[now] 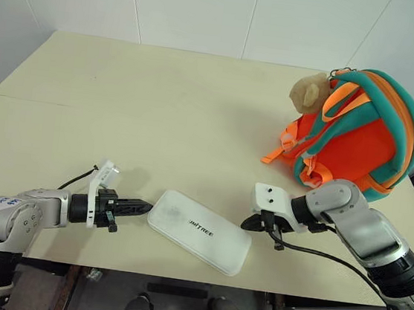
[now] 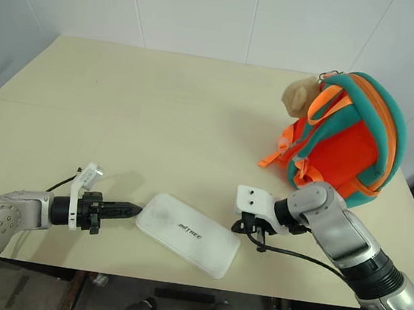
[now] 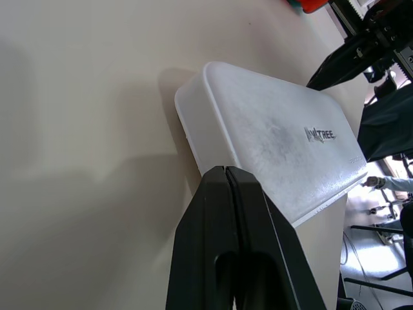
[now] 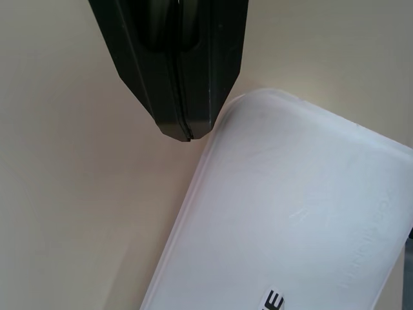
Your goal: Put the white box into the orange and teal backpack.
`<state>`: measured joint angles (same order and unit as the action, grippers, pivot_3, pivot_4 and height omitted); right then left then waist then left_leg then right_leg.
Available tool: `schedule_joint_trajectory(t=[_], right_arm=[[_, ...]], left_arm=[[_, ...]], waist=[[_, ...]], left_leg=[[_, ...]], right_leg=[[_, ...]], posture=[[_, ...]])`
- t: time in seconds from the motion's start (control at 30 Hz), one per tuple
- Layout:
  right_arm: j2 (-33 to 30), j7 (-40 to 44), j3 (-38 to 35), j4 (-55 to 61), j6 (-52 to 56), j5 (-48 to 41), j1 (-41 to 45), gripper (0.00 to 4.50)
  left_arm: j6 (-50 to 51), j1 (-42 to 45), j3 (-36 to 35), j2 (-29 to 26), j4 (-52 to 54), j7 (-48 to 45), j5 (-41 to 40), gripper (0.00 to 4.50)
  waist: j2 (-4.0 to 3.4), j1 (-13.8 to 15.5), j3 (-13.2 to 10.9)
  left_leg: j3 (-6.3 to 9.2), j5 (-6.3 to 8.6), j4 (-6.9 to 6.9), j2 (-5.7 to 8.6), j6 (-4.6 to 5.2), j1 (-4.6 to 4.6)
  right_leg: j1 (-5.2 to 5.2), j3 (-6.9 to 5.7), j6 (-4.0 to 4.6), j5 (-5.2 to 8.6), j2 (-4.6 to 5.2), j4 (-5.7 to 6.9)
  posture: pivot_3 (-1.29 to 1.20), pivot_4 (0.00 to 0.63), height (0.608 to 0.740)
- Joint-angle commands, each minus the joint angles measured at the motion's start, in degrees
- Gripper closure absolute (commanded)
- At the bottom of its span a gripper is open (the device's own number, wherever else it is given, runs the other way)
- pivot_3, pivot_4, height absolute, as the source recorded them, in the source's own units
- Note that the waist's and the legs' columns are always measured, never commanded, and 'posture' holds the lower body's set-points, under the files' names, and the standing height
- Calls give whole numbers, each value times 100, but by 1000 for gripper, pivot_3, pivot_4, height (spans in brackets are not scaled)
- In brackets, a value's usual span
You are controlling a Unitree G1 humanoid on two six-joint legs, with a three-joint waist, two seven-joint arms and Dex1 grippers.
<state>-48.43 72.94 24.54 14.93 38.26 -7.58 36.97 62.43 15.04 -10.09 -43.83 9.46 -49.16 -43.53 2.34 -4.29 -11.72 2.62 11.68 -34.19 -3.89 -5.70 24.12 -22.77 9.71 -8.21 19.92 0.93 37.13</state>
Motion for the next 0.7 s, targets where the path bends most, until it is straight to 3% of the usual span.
schedule_joint_trajectory(t=[0.03, 0.33, 0.7], right_arm=[[-340, 118, -76, 161, -3, 87, -68, 4479], [-1081, 478, -171, 477, -94, 66, -357, 4479], [-866, 441, -245, 1211, 524, -647, -538, 4479]], left_arm=[[-231, -2, -116, 28, 55, 64, 42, 4472], [-513, 147, -97, -16, -229, 31, 144, 4472], [-665, 318, 66, 68, -371, -15, 237, 4472]], waist=[[0, 3, 0], [0, 53, 0], [0, 107, 0]], left_leg=[[0, 0, 0, 0, 0, 0], [0, 0, -5, 0, 0, -1], [0, 0, -7, 0, 0, 0]], right_leg=[[0, 0, 0, 0, 0, 0], [0, 0, 0, 0, 0, 1], [0, 0, 0, 0, 0, 4]], posture=[[0, 150, 740], [0, 150, 740], [0, 150, 740]])
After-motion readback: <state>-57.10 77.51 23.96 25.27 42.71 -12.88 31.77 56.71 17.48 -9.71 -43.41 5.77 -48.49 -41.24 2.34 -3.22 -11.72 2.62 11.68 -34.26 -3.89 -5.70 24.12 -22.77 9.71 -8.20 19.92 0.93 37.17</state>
